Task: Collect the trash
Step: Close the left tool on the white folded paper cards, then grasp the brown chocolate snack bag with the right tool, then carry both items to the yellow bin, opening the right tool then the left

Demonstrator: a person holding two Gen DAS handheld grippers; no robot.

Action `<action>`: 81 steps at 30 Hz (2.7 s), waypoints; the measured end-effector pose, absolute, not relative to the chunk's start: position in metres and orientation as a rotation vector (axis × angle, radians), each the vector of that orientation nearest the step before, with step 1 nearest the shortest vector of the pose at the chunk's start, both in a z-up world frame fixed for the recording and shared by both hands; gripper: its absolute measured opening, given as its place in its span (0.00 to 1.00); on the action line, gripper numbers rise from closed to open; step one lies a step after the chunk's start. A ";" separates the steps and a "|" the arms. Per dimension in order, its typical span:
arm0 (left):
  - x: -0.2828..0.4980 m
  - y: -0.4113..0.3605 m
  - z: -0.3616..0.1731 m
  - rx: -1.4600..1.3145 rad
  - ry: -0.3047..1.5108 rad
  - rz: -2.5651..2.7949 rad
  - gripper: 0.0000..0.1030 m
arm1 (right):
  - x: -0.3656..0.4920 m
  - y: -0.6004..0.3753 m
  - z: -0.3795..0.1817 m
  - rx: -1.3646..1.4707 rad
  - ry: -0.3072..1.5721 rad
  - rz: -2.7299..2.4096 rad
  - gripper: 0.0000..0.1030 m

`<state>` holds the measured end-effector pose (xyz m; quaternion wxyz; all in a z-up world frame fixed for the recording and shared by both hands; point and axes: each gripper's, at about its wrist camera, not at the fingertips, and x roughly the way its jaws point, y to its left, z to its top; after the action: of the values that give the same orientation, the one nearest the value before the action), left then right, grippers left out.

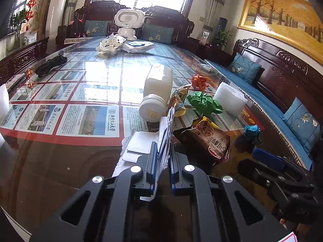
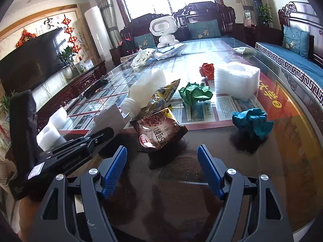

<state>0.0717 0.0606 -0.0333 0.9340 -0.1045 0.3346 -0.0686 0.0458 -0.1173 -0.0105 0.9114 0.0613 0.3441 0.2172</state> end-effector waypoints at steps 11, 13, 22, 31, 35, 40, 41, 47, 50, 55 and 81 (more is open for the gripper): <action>0.079 0.065 -0.034 -0.204 0.693 -0.150 0.10 | 0.092 -0.079 -0.016 -0.040 0.773 0.350 0.82; 0.080 0.066 -0.034 -0.206 0.694 -0.148 0.10 | 0.100 -0.077 -0.020 -0.050 0.802 0.349 0.82; 0.086 0.070 -0.037 -0.228 0.708 -0.152 0.10 | 0.105 -0.075 -0.030 -0.050 0.848 0.396 0.64; 0.086 0.075 -0.034 -0.244 0.709 -0.157 0.10 | 0.093 -0.097 -0.028 0.076 0.835 0.468 0.51; 0.081 0.075 -0.031 -0.247 0.703 -0.158 0.09 | 0.080 -0.112 -0.023 0.128 0.816 0.484 0.51; 0.065 0.070 -0.024 -0.243 0.688 -0.177 0.08 | 0.052 -0.135 -0.010 0.160 0.772 0.487 0.51; 0.062 0.069 -0.023 -0.244 0.688 -0.185 0.08 | 0.046 -0.139 -0.007 0.162 0.764 0.490 0.51; 0.030 0.058 -0.012 -0.222 0.665 -0.220 0.08 | 0.005 -0.166 0.009 0.190 0.717 0.509 0.51; 0.009 0.053 -0.004 -0.205 0.647 -0.241 0.08 | -0.018 -0.176 0.013 0.189 0.709 0.528 0.51; -0.029 0.043 0.006 -0.197 0.638 -0.302 0.08 | -0.057 -0.194 0.003 0.225 0.759 0.591 0.51; -0.183 -0.029 -0.093 -0.095 0.952 -0.600 0.08 | -0.191 -0.247 -0.089 0.236 0.923 0.406 0.72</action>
<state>-0.1831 -0.0295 -0.0927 0.8449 -0.0450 0.4510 -0.2842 -0.1912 -0.2469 -0.0893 0.8689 0.1127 0.4412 0.1941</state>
